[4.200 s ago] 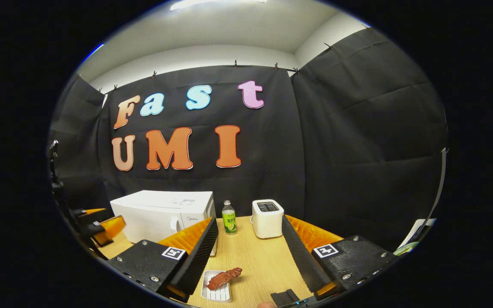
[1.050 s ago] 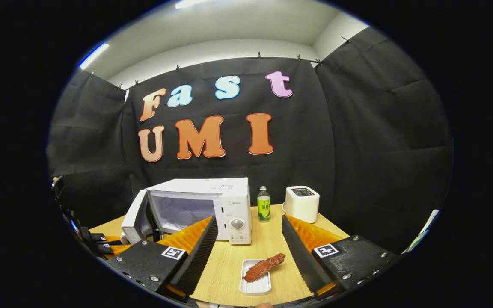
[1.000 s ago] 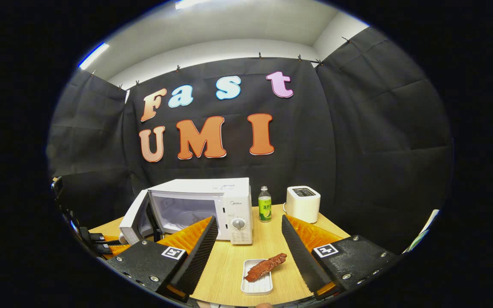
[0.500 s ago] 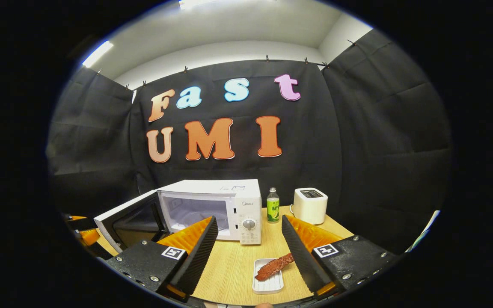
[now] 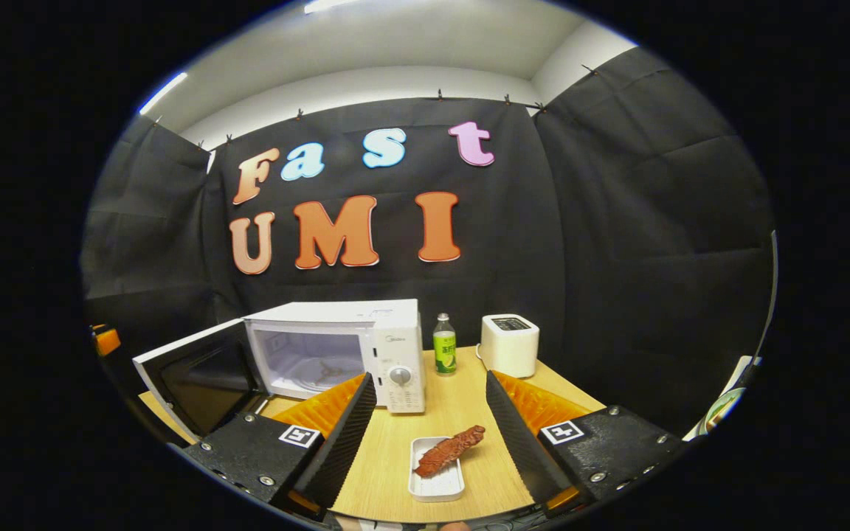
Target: Open the microwave oven with the left hand, put the food in, and close the microwave oven.
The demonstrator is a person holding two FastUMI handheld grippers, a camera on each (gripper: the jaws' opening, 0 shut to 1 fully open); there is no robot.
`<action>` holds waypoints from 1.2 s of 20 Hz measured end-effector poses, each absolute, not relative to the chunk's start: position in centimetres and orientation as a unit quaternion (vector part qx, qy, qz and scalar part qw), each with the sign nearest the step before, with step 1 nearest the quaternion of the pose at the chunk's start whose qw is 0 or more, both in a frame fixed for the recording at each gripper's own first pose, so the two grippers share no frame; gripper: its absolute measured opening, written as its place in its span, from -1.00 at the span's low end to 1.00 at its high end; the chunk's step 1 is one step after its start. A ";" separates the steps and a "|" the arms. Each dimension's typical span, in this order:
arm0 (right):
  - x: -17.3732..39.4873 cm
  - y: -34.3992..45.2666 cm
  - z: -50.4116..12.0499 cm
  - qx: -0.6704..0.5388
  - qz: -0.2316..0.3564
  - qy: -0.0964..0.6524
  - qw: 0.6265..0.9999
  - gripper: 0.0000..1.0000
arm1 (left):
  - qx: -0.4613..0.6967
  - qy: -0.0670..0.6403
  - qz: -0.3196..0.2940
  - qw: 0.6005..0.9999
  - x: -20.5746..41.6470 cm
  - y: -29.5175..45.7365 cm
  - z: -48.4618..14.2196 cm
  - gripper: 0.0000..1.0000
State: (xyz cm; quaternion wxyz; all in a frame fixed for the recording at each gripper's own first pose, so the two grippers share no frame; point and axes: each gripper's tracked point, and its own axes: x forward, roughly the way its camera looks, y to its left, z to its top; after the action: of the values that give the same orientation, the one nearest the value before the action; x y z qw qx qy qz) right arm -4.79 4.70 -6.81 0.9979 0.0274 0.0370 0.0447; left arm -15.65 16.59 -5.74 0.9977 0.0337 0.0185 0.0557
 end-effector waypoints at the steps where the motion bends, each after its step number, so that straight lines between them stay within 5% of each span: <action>1: -4.4 4.0 -7.4 0.034 0.034 0.042 0.998 0.87 | 0.033 0.017 0.060 0.998 -15.2 17.0 -5.4 1.00; 6: -1.7 2.7 -11.3 0.158 0.027 0.094 0.983 0.86 | 0.020 0.023 0.059 0.998 -12.8 17.7 -5.7 0.93; 7: -0.8 2.7 -12.3 0.188 0.028 0.107 0.976 0.99 | 0.017 0.026 0.055 0.998 -12.4 17.6 -5.9 0.92; 15: 4.7 3.4 -22.0 0.268 0.041 0.202 0.941 0.82 | 0.002 0.030 0.067 0.997 -10.3 19.8 -6.7 0.93; 22: 7.0 4.2 -25.0 0.305 0.038 0.233 0.923 0.20 | -0.004 0.043 0.072 0.996 -9.3 20.7 -7.8 0.99; 24: 6.7 3.4 -25.8 0.303 0.025 0.237 0.923 -0.30 | -0.005 0.046 0.074 0.996 -9.2 20.9 -8.0 0.96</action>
State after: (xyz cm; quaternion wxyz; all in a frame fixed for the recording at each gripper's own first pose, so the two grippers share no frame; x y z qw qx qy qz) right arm 6.71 3.38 -25.81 0.9225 0.3033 0.2374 0.0246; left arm -9.17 20.92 -8.04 0.9962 -0.0048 0.0460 0.0742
